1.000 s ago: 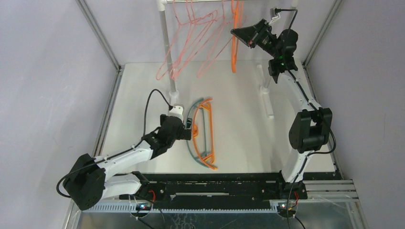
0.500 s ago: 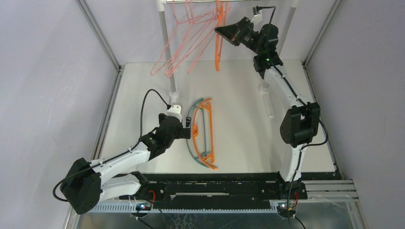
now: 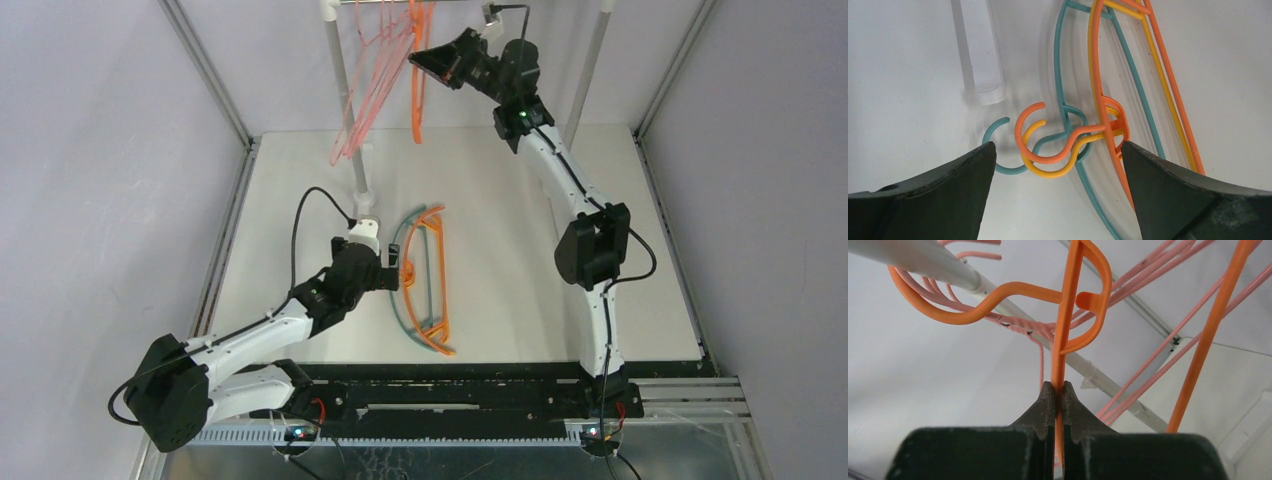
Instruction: Organize the hangers
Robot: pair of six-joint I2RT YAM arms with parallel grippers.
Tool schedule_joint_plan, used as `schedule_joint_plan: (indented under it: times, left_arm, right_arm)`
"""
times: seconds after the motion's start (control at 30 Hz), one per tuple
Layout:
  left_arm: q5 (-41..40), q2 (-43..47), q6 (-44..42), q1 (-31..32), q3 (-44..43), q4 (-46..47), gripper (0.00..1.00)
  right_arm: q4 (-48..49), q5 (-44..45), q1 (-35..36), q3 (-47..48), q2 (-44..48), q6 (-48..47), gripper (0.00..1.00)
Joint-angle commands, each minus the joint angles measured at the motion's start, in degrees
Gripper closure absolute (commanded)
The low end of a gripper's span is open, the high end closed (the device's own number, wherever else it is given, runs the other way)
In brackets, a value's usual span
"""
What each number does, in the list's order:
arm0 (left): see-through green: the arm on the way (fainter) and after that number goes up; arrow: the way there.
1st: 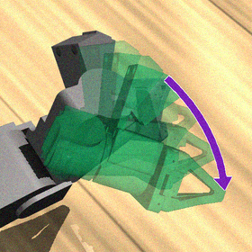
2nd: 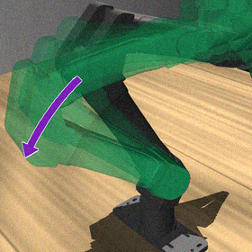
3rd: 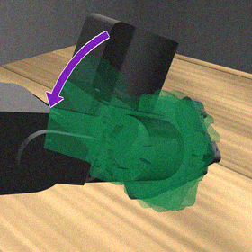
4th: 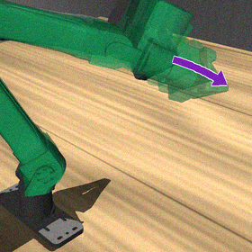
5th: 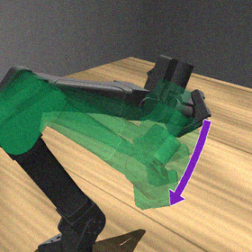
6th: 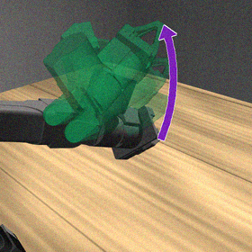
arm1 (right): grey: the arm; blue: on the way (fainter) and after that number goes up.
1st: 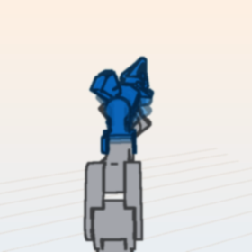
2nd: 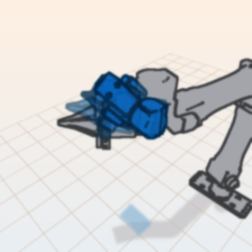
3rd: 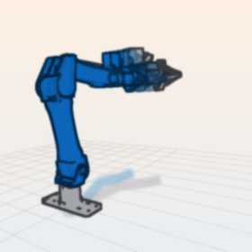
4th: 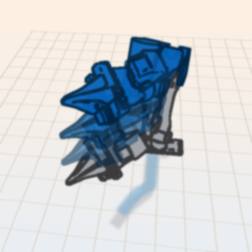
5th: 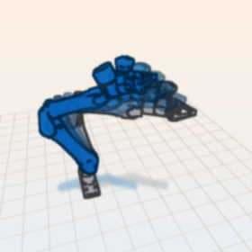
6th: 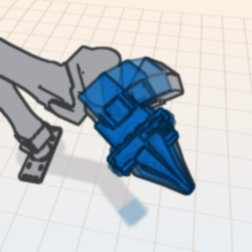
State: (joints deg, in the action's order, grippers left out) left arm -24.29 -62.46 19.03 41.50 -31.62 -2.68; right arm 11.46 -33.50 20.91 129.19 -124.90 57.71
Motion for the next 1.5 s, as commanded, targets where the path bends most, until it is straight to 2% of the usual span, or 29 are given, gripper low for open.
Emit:
schedule_joint_plan:
  times: [0.0, 0.2, 0.47, 0.6, 0.77, 1.0, 1.23, 1.47]
  left_arm:
    - [-0.67, 1.41, -0.41, -0.19, 0.76, 1.18, 0.01]
    - [-0.7, 1.36, -0.49, -0.19, 0.76, 1.18, 0.01]
    - [-0.89, 0.77, -0.47, -0.19, 0.59, 1.18, 0.01]
    - [-0.92, 0.79, -0.5, -0.19, 0.57, 1.18, 0.0]
    - [-1.02, 0.75, -0.57, -0.19, 0.59, 1.18, 0.0]
    - [-1.11, 0.5, -0.65, -0.19, 0.52, 1.18, 0.01]
    - [-1.11, 0.36, -0.66, -0.19, 0.5, 1.18, 0.01]
    - [-1.02, 0.32, -0.66, -0.18, 0.39, 1.19, 0.01]
  right_arm:
    - [-4.71, 0.48, 1.59, 3.21, -2.75, -0.17, 1.0]
    - [-3.44, -2.15, 2.34, 1.67, -2.18, -0.76, 1.0]
    - [5.67, -2.84, 1.06, -12.23, 7.49, -0.75, 1.0]
    - [10.98, -4.4, -0.12, -16.33, 9.88, 1.31, 1.0]
    - [17.27, -6.53, -0.77, -16.28, 9.85, 5.12, 1.0]
    - [19.0, -6.9, -0.94, -11.8, 7.86, 7.87, 1.0]
    - [24.49, -6.3, -1.9, -13.11, 7.33, 12.85, 1.0]
    - [25.44, -4.0, -2.01, -18.06, 9.88, 12.55, 1.0]
